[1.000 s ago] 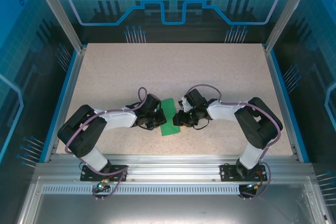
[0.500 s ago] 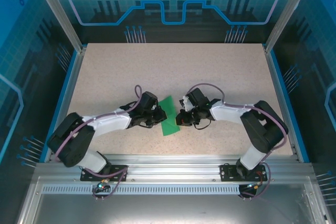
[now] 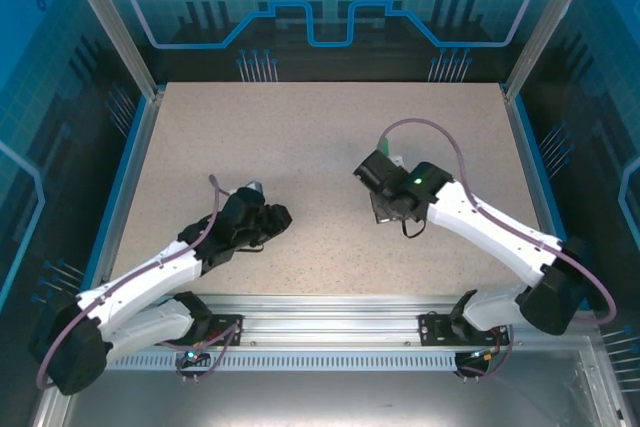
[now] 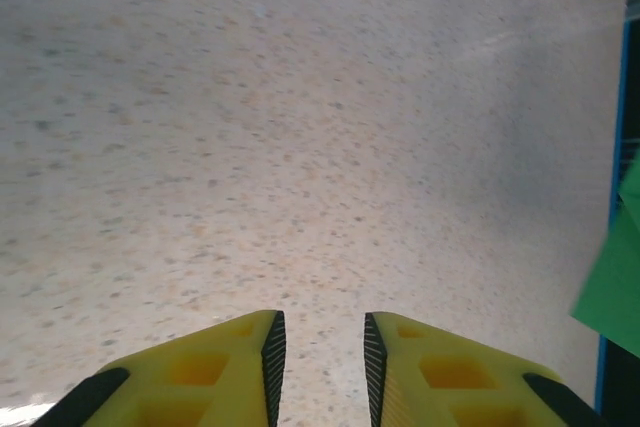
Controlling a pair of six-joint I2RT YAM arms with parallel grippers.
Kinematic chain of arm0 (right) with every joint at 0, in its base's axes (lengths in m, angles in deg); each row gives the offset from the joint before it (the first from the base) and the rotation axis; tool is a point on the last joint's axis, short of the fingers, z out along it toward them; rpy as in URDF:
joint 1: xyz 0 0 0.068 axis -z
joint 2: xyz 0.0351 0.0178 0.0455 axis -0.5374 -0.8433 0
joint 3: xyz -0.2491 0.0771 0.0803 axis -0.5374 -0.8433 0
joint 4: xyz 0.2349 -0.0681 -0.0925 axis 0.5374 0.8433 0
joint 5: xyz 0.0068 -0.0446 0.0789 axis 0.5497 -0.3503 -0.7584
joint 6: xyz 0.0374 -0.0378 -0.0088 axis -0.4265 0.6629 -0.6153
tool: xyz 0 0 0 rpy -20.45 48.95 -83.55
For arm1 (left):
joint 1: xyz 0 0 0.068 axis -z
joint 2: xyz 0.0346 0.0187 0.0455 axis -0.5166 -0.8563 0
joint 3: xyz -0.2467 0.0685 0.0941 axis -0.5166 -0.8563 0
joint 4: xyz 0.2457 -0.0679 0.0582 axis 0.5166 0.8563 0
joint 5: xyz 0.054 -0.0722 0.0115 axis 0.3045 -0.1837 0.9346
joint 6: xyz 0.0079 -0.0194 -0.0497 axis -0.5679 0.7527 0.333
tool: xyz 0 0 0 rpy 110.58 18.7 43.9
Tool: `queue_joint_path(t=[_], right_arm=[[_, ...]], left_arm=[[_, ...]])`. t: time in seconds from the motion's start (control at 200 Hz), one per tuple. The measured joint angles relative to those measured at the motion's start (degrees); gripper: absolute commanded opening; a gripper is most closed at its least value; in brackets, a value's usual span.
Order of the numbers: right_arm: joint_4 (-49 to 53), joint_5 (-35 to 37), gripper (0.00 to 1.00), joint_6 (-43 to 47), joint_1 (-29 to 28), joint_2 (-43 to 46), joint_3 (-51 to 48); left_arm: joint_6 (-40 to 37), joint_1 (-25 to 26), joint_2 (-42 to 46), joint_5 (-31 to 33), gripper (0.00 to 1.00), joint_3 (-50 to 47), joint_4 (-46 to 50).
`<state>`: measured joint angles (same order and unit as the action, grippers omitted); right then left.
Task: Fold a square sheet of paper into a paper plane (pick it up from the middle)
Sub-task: Turn over the paper at the center of the table.
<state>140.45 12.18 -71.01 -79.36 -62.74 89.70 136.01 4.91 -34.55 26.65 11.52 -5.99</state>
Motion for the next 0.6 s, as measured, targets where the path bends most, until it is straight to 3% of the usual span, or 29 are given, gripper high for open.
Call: queue_joint_path(t=[0.15, 0.36, 0.475, 0.6], right_arm=[[7.54, 5.40, 0.08, -3.30, -5.73, -14.40, 3.52], [4.33, -1.31, 0.17, -3.72, -12.98, -33.64, 11.61], [-0.96, -8.11, 0.32, -2.23, -14.49, -35.47, 13.25], [-9.77, -17.00, 0.46, -0.61, -13.20, -30.77, 9.81]], left_arm=[[2.32, -0.24, 4.52, 4.37, 0.32, -1.27, 4.17], [6.03, -0.52, 13.14, 9.51, 0.33, -3.10, 9.88], [7.43, -0.66, 18.78, 11.63, 0.36, -4.92, 12.72], [7.82, -0.85, 22.10, 12.37, 0.42, -6.25, 13.81]])
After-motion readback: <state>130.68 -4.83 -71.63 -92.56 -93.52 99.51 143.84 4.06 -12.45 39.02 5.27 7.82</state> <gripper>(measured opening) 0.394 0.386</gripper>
